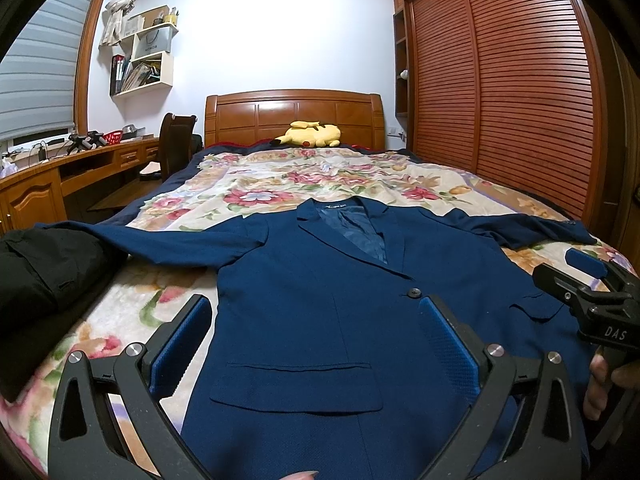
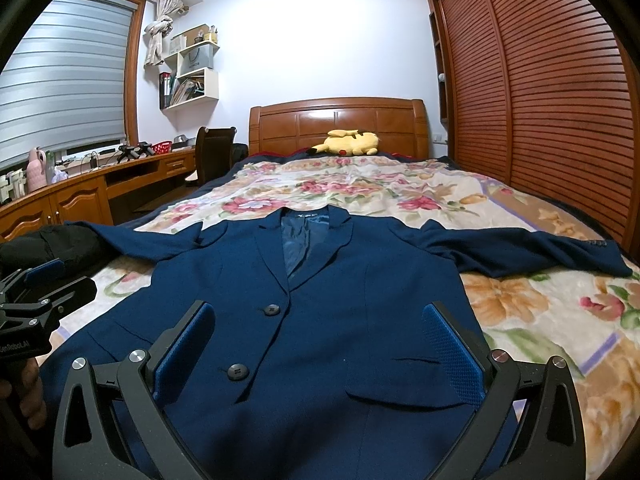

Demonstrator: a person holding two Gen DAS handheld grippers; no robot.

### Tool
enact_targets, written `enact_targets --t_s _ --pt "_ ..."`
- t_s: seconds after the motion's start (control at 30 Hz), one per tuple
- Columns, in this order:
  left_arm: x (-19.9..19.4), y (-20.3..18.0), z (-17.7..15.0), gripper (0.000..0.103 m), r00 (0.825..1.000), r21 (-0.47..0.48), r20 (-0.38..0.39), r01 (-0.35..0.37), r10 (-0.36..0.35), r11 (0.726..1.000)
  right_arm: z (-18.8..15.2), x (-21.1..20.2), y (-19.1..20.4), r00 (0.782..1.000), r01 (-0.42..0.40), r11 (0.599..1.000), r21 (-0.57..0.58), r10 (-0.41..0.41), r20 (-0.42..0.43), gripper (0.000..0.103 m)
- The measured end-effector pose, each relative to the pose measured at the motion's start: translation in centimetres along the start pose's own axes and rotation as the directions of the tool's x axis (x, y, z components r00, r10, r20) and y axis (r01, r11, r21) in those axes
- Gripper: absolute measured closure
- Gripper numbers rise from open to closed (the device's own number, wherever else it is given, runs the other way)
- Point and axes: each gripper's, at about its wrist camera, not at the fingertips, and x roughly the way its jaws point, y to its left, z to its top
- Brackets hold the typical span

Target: Fold large clothes

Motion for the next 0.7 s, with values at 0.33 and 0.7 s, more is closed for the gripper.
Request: enact_targets --t_s 0.33,0.7 --pt "0.0 0.0 0.0 0.0 1.0 0.001 0.0 -0.001 0.001 1.0 0.0 0.0 0.0 1.0 0.0 1.0 0.0 0.0 -0.001 0.0" --pt "0.0 1.1 0.5 0.0 0.999 0.008 -0.011 -0.047 0.047 0.999 0.1 0.3 0.5 1.0 -0.019 1.0 -0.01 0.019 -0.012 0.0"
